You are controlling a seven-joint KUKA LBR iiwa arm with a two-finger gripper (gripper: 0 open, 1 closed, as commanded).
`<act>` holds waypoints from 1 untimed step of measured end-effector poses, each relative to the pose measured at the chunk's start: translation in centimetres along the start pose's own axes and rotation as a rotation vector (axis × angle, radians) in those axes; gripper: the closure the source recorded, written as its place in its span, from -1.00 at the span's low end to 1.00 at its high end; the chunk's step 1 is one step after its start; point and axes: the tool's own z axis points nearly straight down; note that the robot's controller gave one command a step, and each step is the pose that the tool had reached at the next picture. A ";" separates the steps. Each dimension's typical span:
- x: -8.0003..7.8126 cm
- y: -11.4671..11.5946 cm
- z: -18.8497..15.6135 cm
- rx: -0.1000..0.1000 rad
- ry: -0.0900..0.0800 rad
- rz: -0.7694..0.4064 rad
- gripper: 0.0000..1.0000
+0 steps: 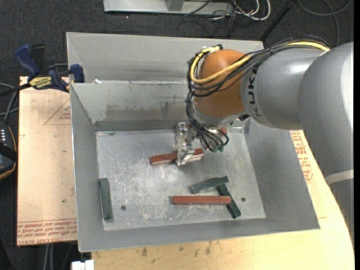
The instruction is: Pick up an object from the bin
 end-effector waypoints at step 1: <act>0.0 0.0 0.0 0.000 0.000 0.000 1.00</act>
Offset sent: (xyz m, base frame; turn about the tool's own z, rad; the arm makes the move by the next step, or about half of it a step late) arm 0.0001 -0.0001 0.0431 0.0000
